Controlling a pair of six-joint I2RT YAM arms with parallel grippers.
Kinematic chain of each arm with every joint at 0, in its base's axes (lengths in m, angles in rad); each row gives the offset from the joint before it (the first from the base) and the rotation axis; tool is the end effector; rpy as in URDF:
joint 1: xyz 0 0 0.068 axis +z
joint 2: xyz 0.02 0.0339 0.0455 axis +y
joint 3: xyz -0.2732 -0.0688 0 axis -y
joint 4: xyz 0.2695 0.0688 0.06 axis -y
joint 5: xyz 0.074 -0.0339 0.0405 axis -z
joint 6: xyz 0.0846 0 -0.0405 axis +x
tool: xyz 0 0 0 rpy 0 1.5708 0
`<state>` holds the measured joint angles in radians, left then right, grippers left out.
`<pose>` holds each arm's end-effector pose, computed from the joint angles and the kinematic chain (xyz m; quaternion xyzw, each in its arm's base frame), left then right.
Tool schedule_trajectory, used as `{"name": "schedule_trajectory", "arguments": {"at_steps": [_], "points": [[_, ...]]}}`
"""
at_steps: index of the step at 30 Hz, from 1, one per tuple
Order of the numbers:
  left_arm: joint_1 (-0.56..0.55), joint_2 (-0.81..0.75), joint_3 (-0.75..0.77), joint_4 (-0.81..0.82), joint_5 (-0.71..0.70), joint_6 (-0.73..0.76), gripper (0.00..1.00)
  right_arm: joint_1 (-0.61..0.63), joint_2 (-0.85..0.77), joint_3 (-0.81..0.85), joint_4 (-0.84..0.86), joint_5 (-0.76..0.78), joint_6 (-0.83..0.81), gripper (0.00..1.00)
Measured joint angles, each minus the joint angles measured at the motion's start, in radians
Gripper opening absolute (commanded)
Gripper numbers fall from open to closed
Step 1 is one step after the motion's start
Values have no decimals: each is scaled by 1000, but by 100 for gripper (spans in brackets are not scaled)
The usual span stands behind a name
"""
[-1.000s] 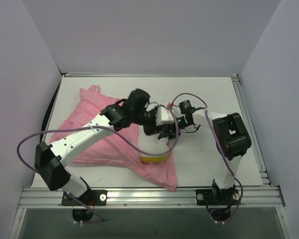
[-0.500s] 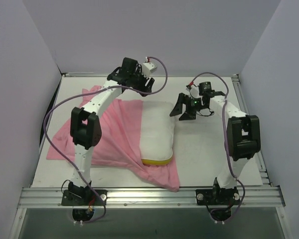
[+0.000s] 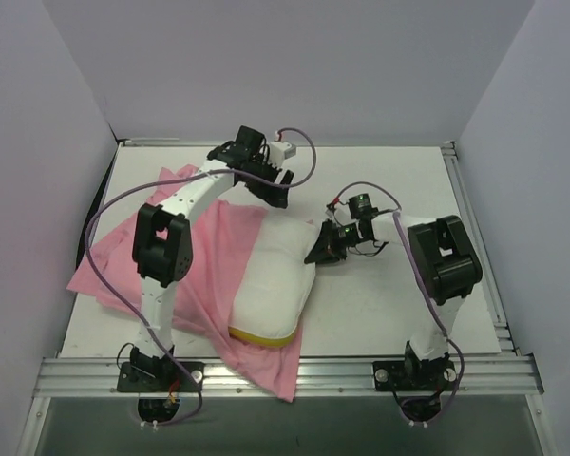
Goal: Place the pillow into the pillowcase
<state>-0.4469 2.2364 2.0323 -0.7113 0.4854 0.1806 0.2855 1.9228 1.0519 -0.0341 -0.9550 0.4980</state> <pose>0.4839 -0.2757 0.2145 0.3572 0.8503 -0.2670 0.2795 0.3735 0.1816 0.1058 -0.0603 0.8506 0.5122 0.1024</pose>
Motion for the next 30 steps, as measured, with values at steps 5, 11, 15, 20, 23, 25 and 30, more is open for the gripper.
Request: {"name": "schedule_trajectory", "arguments": {"at_steps": [5, 11, 15, 20, 23, 25, 30], "points": [[19, -269, -309, -15, -260, -104, 78, 3, -79, -130, -6, -50, 12, 0], [71, -571, -623, -51, -455, -150, 73, -69, -126, -142, -93, -47, -60, 0], [67, -480, -649, -87, -419, -134, 57, -37, -153, -148, -118, -36, -106, 0], [58, -126, -395, -180, -297, -81, 52, 42, -159, -165, -130, -52, -135, 0], [50, -39, -207, -249, -237, -41, 52, 71, -174, -168, -143, -51, -150, 0], [40, 13, -69, -251, -189, -32, 61, 82, -177, -154, -148, -42, -152, 4], [24, 37, 86, -149, -52, -11, 77, 75, -156, -12, -198, -27, -171, 59]]}}
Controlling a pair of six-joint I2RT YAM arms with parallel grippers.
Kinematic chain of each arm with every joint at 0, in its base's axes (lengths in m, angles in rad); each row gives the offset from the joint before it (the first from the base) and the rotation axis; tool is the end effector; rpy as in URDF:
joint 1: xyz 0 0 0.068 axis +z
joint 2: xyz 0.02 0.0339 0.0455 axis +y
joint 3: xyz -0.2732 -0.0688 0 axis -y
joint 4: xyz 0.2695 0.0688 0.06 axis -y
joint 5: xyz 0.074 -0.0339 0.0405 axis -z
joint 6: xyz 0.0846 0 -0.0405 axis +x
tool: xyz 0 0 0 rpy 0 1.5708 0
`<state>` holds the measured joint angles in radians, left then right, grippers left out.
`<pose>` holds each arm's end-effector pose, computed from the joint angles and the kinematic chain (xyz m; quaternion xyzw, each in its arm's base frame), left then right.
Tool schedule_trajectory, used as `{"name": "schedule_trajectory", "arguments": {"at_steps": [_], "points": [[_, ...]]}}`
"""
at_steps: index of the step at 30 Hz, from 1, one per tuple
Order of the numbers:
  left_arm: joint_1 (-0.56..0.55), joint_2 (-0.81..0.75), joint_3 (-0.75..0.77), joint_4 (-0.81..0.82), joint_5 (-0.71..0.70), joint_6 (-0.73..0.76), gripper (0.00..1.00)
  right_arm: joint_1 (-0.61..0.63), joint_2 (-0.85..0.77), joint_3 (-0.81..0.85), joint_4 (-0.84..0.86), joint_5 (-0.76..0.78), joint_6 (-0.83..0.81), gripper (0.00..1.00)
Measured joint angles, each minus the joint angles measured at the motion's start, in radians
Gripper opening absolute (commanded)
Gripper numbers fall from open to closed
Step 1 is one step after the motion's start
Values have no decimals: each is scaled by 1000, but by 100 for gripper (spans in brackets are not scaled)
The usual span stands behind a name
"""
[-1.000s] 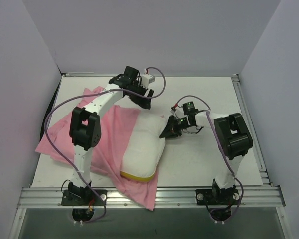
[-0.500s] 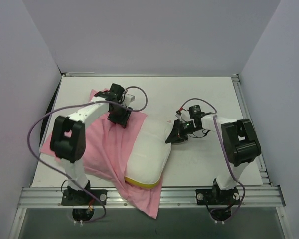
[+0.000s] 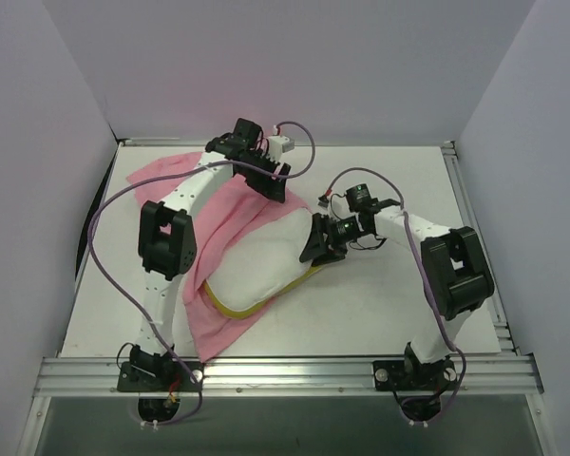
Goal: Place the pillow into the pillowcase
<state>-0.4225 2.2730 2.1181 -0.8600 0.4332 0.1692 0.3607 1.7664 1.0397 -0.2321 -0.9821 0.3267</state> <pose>0.4885 -0.2586 0.2117 0.3302 0.8812 -0.2389 0.2397 0.3343 0.2013 0.1483 -0.1563 0.8383 0.5129 0.0986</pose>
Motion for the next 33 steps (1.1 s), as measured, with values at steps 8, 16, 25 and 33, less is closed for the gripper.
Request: {"name": "schedule_trajectory", "arguments": {"at_steps": [8, 16, 25, 33], "points": [[-6, -360, -322, 46, 120, 224, 97, -232, -185, -23, -101, -24, -106, 67], [-397, -524, -583, 209, -144, 505, 98, -365, -59, 64, -116, 143, -130, 67], [-551, -309, -623, 360, -516, 552, 91, -365, 59, 90, -114, 237, -114, 72], [-441, -277, -514, 248, -337, 480, 0, -354, 122, 160, -108, 260, -116, 75]]}}
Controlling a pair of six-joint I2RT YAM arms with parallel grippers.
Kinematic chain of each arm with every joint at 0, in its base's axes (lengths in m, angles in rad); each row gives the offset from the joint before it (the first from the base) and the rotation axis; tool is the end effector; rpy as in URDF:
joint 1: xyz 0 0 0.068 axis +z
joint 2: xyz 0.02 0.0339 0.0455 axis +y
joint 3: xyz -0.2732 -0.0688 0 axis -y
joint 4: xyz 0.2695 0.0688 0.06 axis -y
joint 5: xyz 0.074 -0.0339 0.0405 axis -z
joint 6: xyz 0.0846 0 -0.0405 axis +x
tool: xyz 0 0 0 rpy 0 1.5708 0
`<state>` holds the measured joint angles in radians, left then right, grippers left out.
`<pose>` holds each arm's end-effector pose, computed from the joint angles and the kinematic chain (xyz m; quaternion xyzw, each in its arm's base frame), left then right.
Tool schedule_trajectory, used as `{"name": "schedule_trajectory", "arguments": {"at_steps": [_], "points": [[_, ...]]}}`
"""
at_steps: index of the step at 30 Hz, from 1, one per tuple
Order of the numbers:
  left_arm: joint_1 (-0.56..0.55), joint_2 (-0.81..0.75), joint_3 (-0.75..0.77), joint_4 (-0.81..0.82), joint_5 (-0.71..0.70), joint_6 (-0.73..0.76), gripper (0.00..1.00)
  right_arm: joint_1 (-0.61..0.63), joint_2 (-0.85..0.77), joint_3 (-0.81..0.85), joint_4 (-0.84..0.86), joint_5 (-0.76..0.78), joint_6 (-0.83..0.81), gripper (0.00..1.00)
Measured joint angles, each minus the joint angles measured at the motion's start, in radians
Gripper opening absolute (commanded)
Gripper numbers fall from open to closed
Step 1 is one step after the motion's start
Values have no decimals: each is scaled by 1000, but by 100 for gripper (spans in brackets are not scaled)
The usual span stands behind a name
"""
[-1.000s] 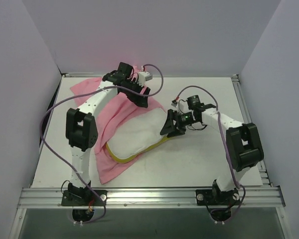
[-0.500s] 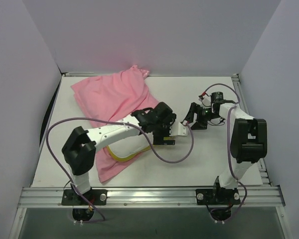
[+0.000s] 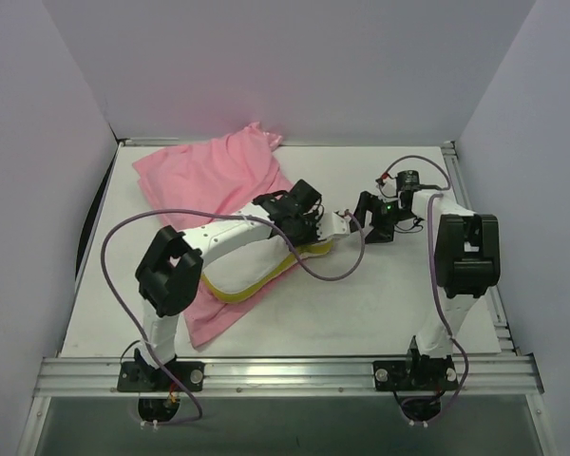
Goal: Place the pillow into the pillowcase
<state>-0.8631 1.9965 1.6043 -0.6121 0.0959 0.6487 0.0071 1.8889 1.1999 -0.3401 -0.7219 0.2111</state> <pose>0.3122 -0.3774 0.1813 0.6676 0.6887 -0.0756 0.2726 0.4221 0.0589 0.1302 -0.0022 0.9064 0.3655 0.2118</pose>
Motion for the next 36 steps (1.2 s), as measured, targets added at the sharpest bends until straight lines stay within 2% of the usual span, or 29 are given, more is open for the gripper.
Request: {"name": "schedule_trajectory", "arguments": {"at_steps": [5, 8, 14, 16, 17, 18, 19, 20, 24, 29, 32, 36], "points": [[163, -135, -24, -87, 291, -18, 0, 53, 93, 109, 8, 20, -8, 75], [232, -204, -27, -122, 398, -32, 0, 92, 149, 160, 14, -3, -7, 75], [267, -217, -27, -151, 488, -50, 0, 176, 200, 223, 22, -56, 0, 75], [267, -217, -27, -159, 503, -53, 0, 200, 220, 243, 26, -82, 12, 70], [267, -217, -27, -161, 509, -54, 0, 209, 233, 253, 31, -98, 20, 50], [267, -217, -27, -164, 512, -56, 0, 219, 248, 265, 33, -113, 22, 35], [267, -217, -27, -166, 512, -60, 0, 225, 264, 276, 38, -125, 28, 6], [267, -217, -27, -167, 511, -63, 0, 229, 278, 281, 45, -139, 34, 0], [255, -214, -30, -160, 453, -85, 0, 207, 285, 225, 54, -214, 56, 0], [175, -185, -105, -93, 254, -143, 0, 130, 121, -5, 45, -294, 44, 0], [109, -107, -120, -54, 134, -191, 0, 113, -2, -72, -37, -330, -20, 0], [34, -21, -115, 12, -71, -332, 0, 148, -68, -112, -101, -339, -143, 0]]}}
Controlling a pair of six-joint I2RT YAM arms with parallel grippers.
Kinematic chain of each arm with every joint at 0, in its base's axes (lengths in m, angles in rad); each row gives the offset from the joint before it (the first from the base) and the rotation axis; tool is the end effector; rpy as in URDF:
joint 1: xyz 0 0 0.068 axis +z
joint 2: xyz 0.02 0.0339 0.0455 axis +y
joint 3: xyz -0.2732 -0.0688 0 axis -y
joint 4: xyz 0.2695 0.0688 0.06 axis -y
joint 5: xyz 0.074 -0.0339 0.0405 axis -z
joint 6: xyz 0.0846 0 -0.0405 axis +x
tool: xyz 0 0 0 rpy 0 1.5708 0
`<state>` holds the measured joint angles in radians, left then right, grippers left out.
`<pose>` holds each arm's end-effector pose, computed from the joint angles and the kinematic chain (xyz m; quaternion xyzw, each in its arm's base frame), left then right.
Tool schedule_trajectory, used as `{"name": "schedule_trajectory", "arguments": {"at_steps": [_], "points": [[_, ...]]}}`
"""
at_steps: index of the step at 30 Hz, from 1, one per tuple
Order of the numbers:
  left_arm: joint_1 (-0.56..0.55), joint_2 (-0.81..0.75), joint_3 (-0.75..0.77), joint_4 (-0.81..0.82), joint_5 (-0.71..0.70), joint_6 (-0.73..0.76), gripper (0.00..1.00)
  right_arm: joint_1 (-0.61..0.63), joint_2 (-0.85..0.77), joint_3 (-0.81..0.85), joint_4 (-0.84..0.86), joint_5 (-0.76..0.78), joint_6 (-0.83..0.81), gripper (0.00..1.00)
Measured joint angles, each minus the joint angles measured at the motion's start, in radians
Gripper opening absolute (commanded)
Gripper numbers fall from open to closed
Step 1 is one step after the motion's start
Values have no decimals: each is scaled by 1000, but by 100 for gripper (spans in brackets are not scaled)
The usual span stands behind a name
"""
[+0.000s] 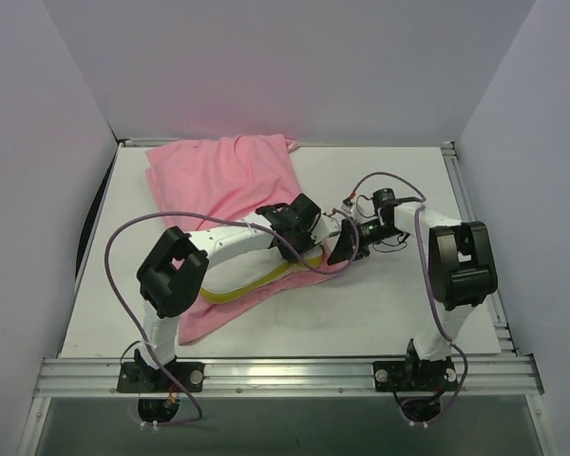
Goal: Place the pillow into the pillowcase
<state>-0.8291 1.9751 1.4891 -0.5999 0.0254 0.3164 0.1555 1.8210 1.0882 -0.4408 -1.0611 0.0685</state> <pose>0.3144 -0.3463 0.1516 0.5286 0.8141 -0.0728 0.2291 0.3568 0.1307 0.1362 -0.1365 0.8404 0.5120 0.1137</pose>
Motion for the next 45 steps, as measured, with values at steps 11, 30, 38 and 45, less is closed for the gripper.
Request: {"name": "schedule_trajectory", "arguments": {"at_steps": [11, 30, 38, 45], "points": [[121, 44, 86, 89, -346, -313, 0, -146, -76, -39, -281, -31, -279, 0], [323, -252, 29, 94, -446, -406, 0, -374, -18, 180, -699, -135, -620, 0], [94, -367, -155, 71, -651, -419, 0, -298, 110, 275, -800, -86, -612, 0], [-27, 345, 528, -95, -645, -517, 0, -353, 207, 409, -756, -37, -531, 5]]}}
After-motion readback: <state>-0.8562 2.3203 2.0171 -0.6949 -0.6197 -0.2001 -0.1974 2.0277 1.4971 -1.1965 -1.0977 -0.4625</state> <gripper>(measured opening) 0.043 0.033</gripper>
